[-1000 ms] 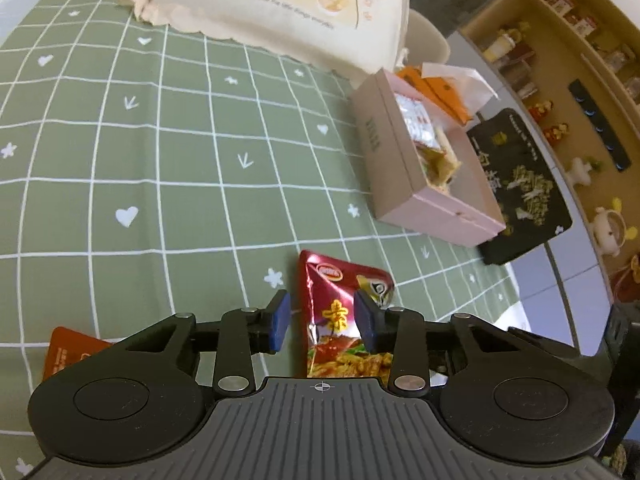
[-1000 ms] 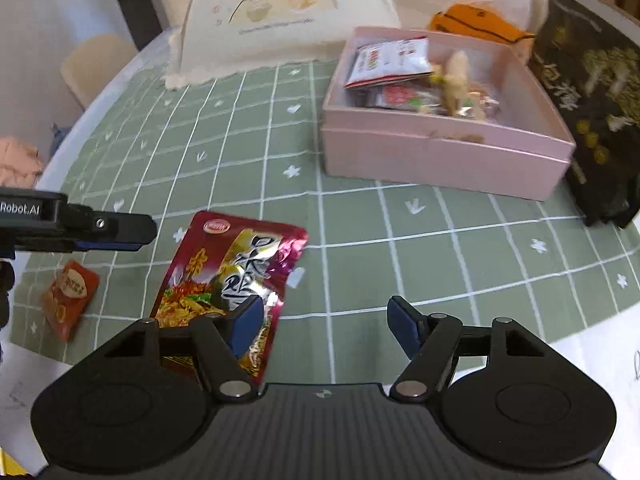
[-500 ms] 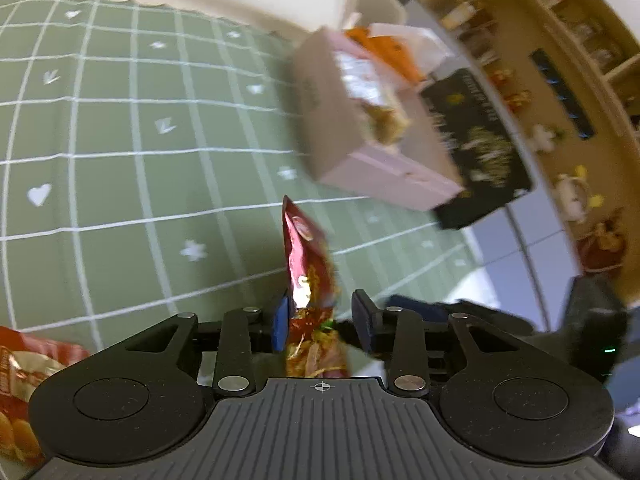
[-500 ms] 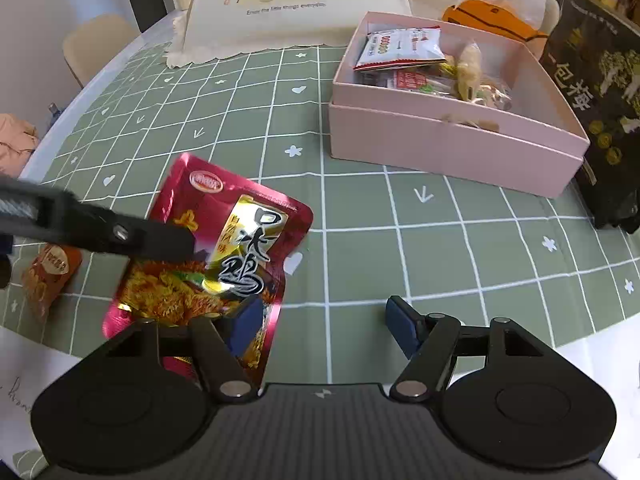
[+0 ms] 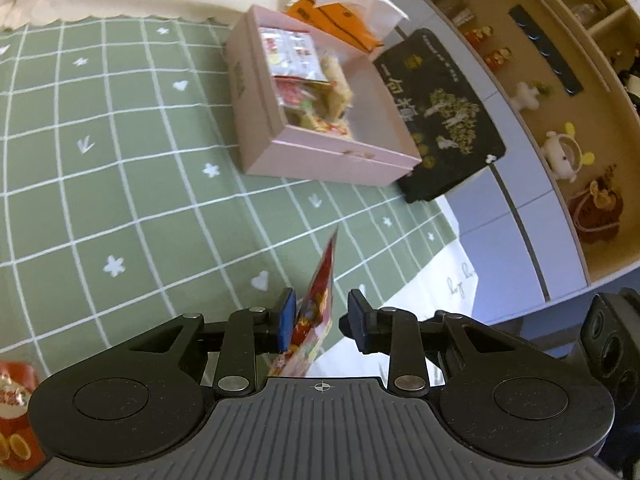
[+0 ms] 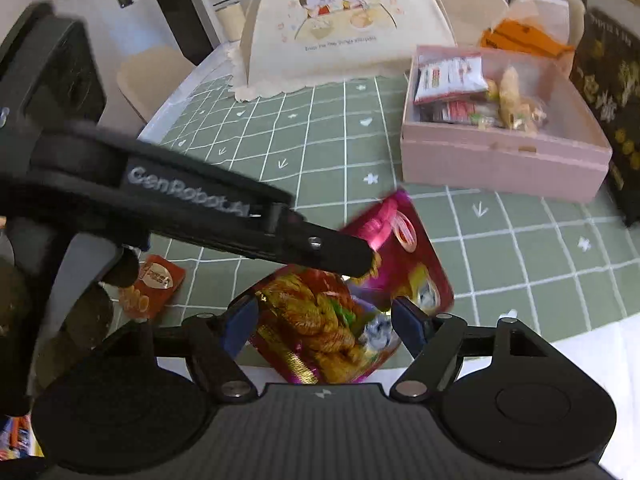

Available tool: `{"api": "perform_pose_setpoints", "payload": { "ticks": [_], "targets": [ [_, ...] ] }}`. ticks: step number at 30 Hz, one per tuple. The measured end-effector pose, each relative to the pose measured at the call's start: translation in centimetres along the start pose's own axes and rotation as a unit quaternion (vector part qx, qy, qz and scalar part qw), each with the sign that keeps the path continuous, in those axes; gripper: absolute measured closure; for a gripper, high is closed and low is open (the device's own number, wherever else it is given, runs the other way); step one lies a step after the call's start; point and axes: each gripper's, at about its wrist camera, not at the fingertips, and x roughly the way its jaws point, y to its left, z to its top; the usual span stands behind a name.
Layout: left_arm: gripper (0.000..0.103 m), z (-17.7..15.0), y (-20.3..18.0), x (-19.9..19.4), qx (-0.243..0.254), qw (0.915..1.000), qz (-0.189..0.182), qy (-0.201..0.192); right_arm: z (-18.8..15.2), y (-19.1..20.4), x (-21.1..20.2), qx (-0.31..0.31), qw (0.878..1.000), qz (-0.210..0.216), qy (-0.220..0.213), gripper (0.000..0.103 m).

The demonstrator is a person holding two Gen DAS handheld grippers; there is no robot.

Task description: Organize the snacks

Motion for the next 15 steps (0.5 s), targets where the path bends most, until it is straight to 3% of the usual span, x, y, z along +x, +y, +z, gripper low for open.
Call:
{"api": "perform_pose_setpoints", "payload": {
  "ticks": [9,15],
  "targets": [
    [0.070,0.3,-0.6,0.3,0.022,0.9994,0.026,0.000,-0.4,-5.2,0.8,0.110,0.993,-0.005,0.034,0.028],
    [0.070,-0.4,1.4,-1.5,0.025,0.9967,0.073,-0.022,-1.5,-4.5,1.3,0.088,0.993,0.002,0.072,0.029]
  ]
}}
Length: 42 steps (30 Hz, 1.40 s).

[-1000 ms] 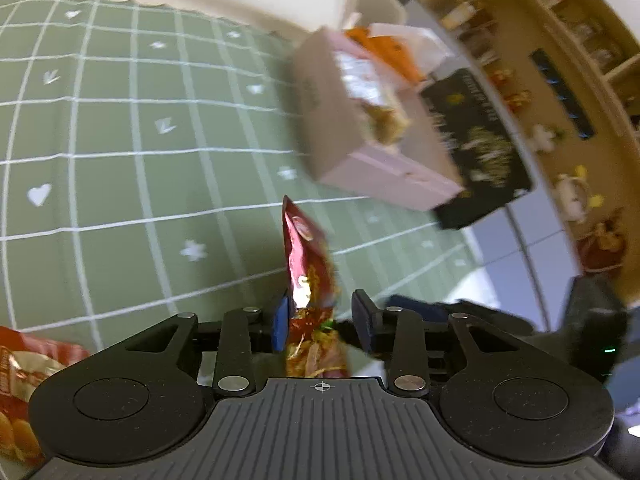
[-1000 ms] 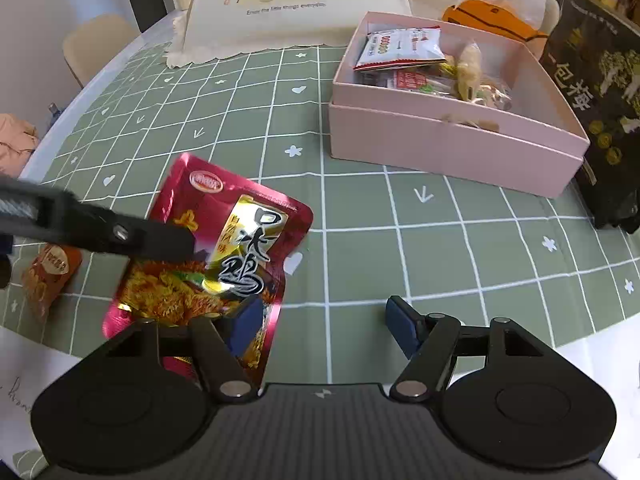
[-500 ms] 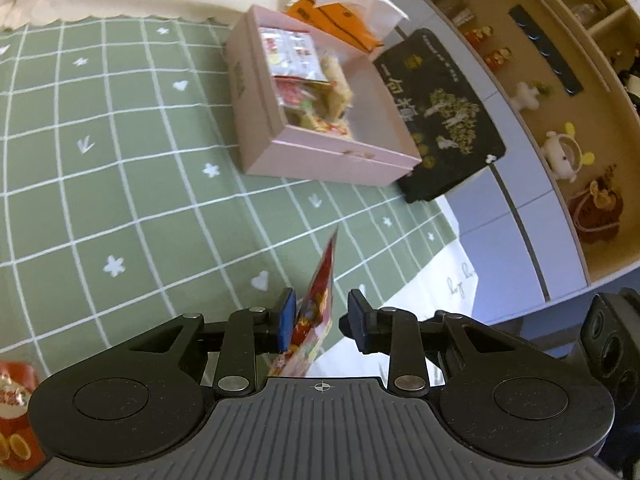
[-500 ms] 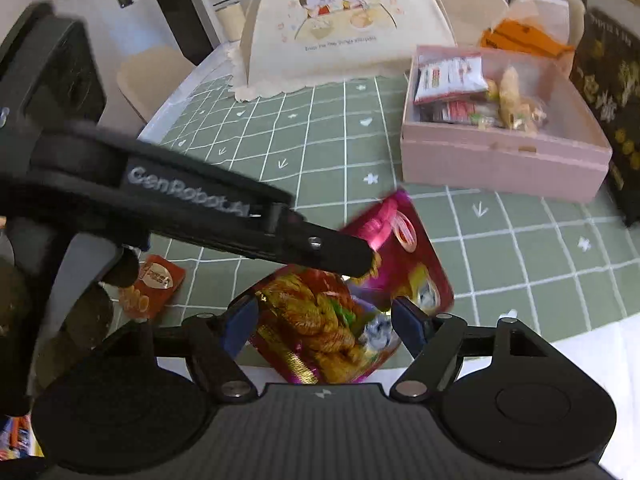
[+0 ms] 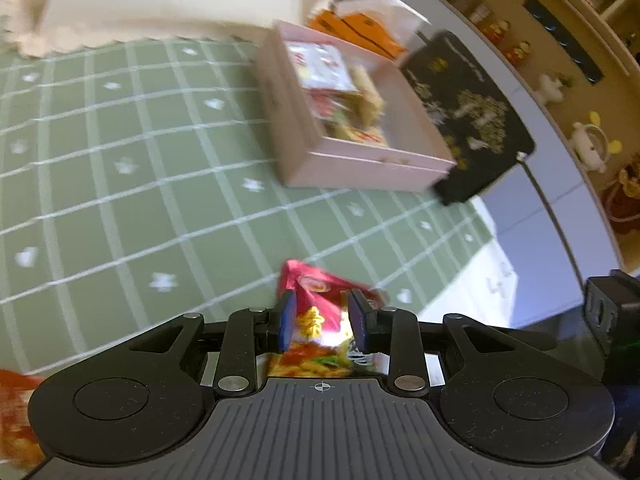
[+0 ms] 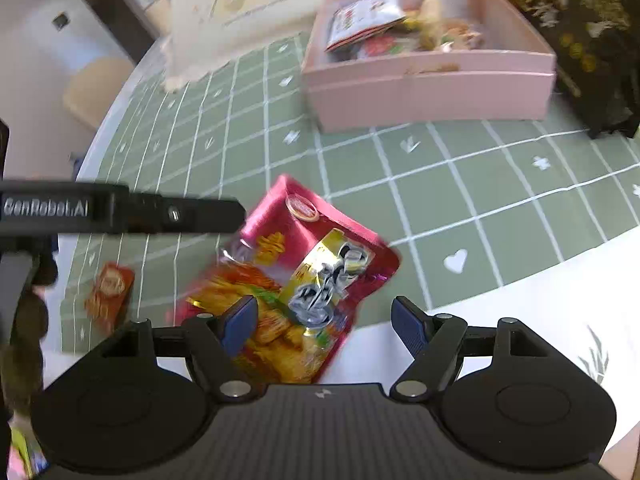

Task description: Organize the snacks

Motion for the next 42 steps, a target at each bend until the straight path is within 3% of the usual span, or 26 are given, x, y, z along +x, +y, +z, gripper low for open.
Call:
{"api": "perform_pose_setpoints", "payload": {
  "ticks": [3,7,10,12,17,19,21,22,26,30,33,38,42],
  "targets": [
    [0.070,-1.2,2.0,-2.5,0.009,0.9967,0.074,-0.033,-0.1,1.2,1.0,-0.039,0.999,-0.010,0.016,0.029],
    [0.070,-4.1,5.1,-6.1,0.017,0.9759,0.212,-0.049,0.1,2.3,1.9,-0.057,0.998,-0.019,0.014,0.025],
    [0.070,-6.3,6.8,-7.2,0.007,0.9710,0.238,-0.021,0.3,2.8,2.4,-0.074,0.997,-0.029,0.006,0.021],
    [0.069,-7.4,6.6,-6.9,0.027,0.9678,0.250,-0.004,0.3,3.4,2.7,-0.084,0.996,-0.032,0.003,0.015],
    [0.068,-7.9,4.9,-5.9,0.080,0.9652,0.249,-0.005,-0.3,4.4,3.1,-0.100,0.993,-0.054,-0.011,0.008],
    [0.051,-7.9,4.4,-5.2,0.093,0.9674,0.236,-0.001,-0.5,4.7,3.3,-0.101,0.993,-0.066,-0.016,0.007],
    [0.023,-8.1,4.0,-4.8,0.105,0.9706,0.216,0.009,-0.6,5.2,3.6,-0.102,0.992,-0.075,-0.017,0.004],
    [0.022,-8.1,3.9,-4.6,0.107,0.9714,0.212,0.010,-0.5,5.3,3.8,-0.097,0.992,-0.080,-0.017,0.004],
    [0.029,-8.4,4.3,-5.1,0.095,0.9702,0.223,-0.002,0.6,5.5,4.3,-0.049,0.994,-0.094,-0.007,0.000],
    [0.029,-8.7,6.4,-6.3,0.047,0.9671,0.250,-0.018,1.9,6.4,5.5,-0.002,0.989,-0.146,-0.010,0.000],
    [0.029,-8.6,7.3,-6.4,0.038,0.9693,0.243,-0.015,2.2,7.0,6.1,-0.021,0.989,-0.149,-0.010,0.000],
    [0.022,-8.4,8.0,-5.6,0.028,0.9756,0.218,-0.005,0.6,6.6,5.3,-0.093,0.989,-0.112,-0.014,0.000],
    [0.031,-8.1,7.2,-5.0,0.050,0.9749,0.217,0.001,-0.9,5.4,3.7,-0.128,0.987,-0.094,-0.021,0.008]
  ]
}}
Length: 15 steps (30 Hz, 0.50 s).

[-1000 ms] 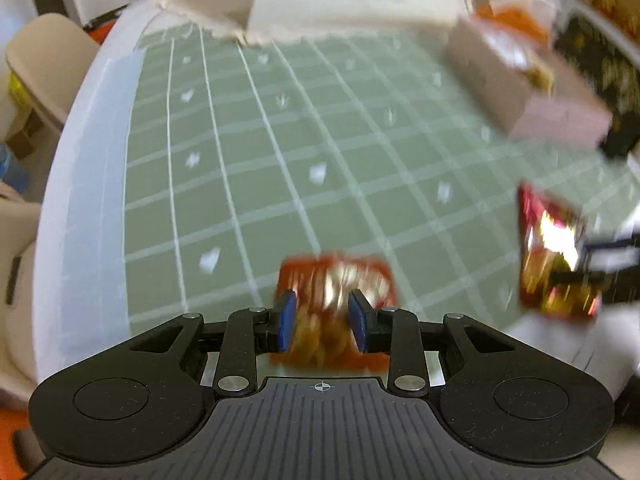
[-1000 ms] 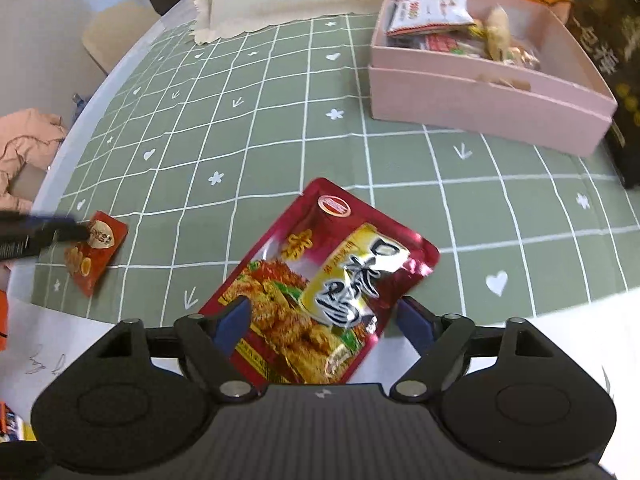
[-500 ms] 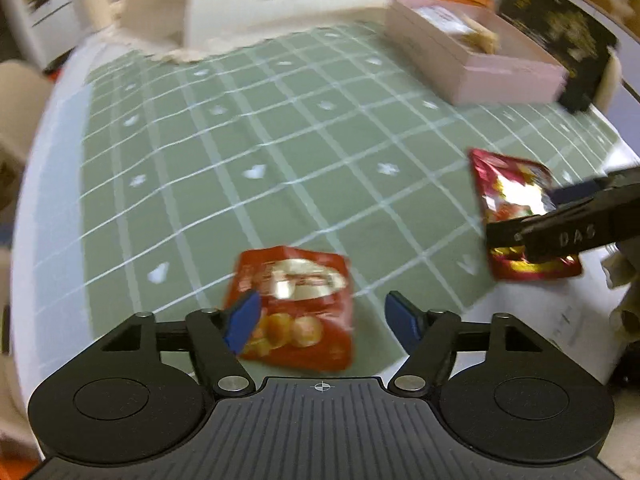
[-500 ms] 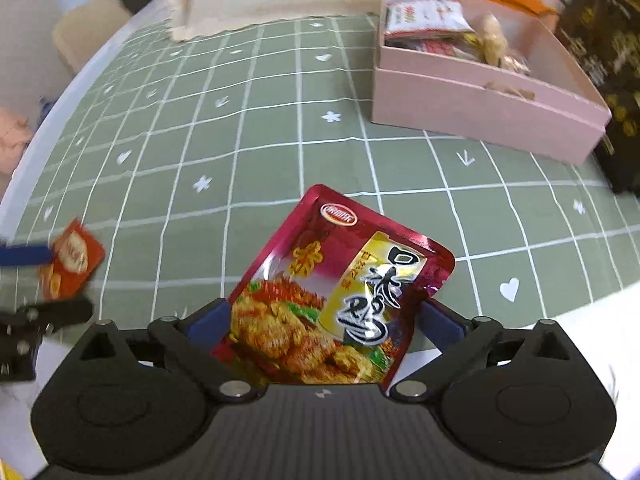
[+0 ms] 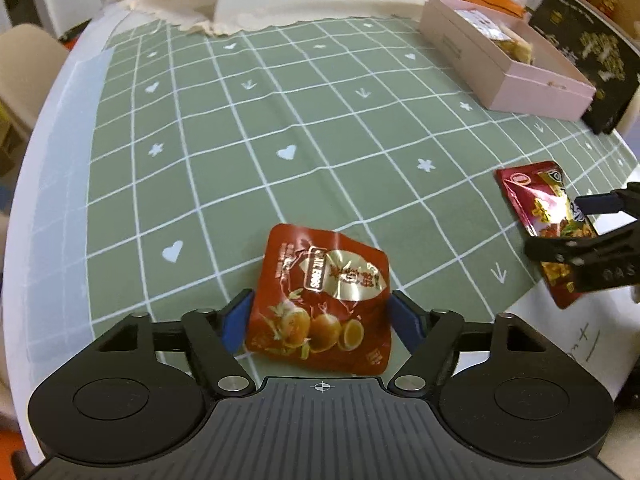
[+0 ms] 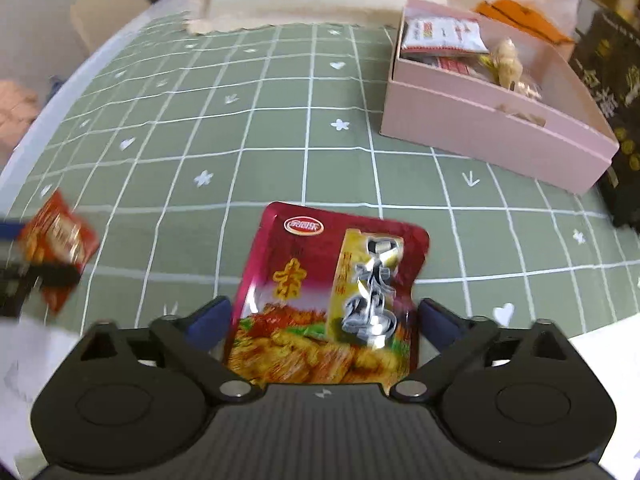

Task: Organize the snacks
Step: 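Grasp the red egg snack packet with the left gripper while the right gripper holds the chicken packet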

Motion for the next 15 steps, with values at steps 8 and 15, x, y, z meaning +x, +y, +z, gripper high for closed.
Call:
{"api": "perform_pose_setpoints", "payload": {
  "ticks": [8,15],
  "targets": [
    [0.057,0.9,-0.5,-0.6,-0.011,0.9987,-0.048,-0.012,0.3,-3.1,-2.3,-0.008,1.000,0.020,-0.008,0.046],
    [0.044,1.0,-2.6,0.6,0.014,0.9963,-0.084,-0.004,0.6,-3.8,-2.2,-0.005,1.000,0.003,-0.012,0.049]
  ]
}}
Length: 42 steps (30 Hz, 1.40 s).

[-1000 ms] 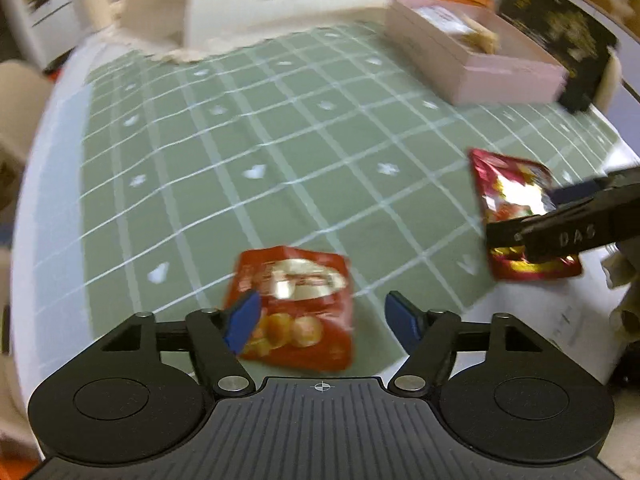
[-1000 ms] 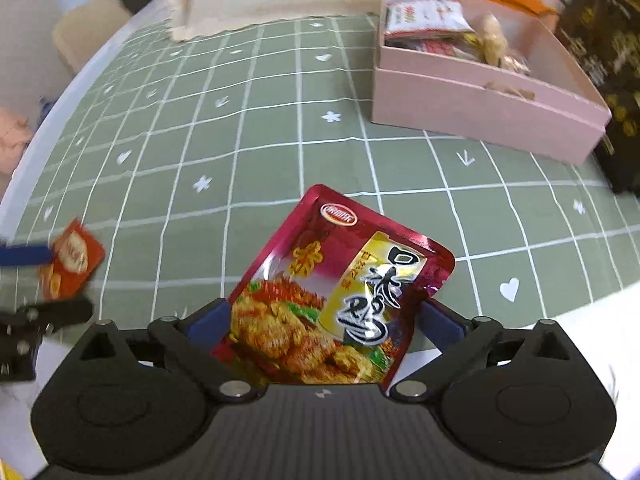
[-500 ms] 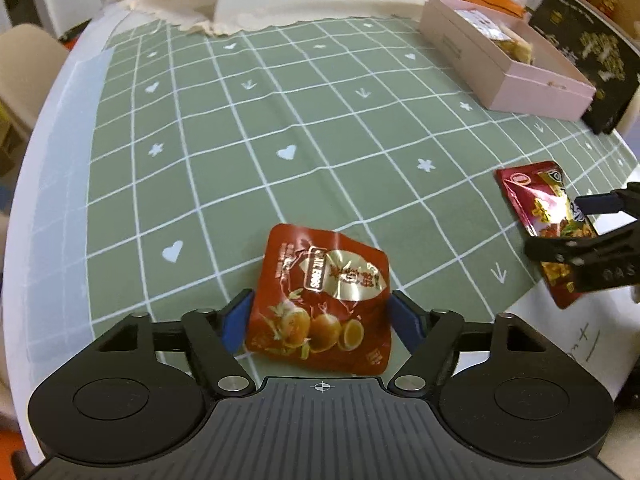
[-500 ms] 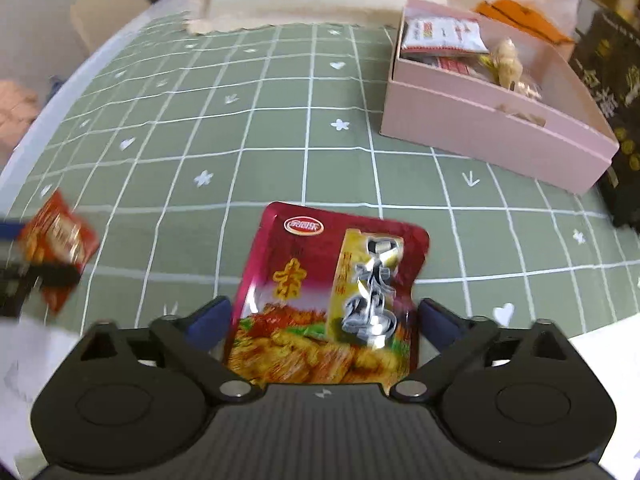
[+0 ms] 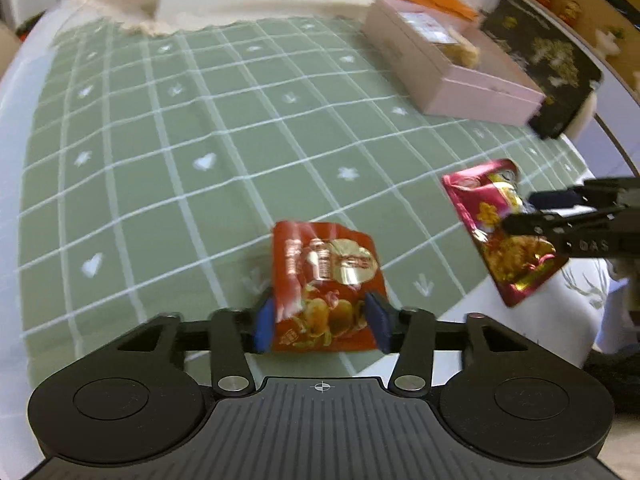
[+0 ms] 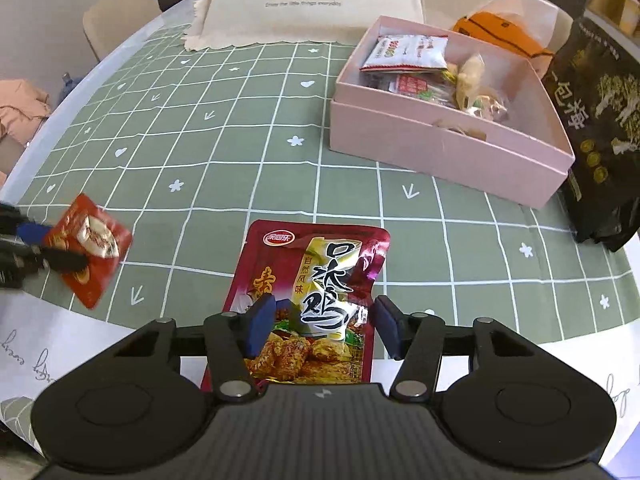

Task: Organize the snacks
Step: 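Grasp the red egg snack packet with the left gripper while the right gripper holds the chicken packet, then lift both red packets and carry them toward the pink box with both grippers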

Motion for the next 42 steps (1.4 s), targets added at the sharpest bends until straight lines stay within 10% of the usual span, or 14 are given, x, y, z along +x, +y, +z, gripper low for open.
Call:
{"api": "perform_pose_setpoints", "payload": {
  "ticks": [6,11,17,23,35,42],
  "targets": [
    [0.013,0.3,-2.2,1.1,0.047,0.9989,0.001,-0.002,0.3,-0.4,1.5,0.042,0.999,0.016,0.021,0.025],
    [0.034,-0.4,-3.1,1.0,0.055,0.9973,0.047,-0.012,0.9,1.4,2.7,0.061,0.998,-0.025,-0.002,0.012],
    [0.062,-0.2,-0.2,-0.7,-0.036,0.9988,0.005,-0.033,0.7,2.6,1.4,0.008,1.000,-0.015,-0.013,0.039],
    [0.075,0.6,-0.9,-1.2,-0.019,0.9988,-0.004,-0.044,0.4,2.6,-1.2,-0.005,0.999,-0.014,-0.028,0.059],
    [0.075,0.3,-1.9,-0.3,-0.017,0.9986,-0.037,-0.035,1.7,7.5,-5.2,-0.053,0.995,0.083,-0.035,0.081],
    [0.075,0.2,-1.0,-0.5,-0.031,0.9982,-0.033,-0.040,2.0,4.0,-2.2,0.051,0.985,0.163,0.014,0.075]
  ]
}}
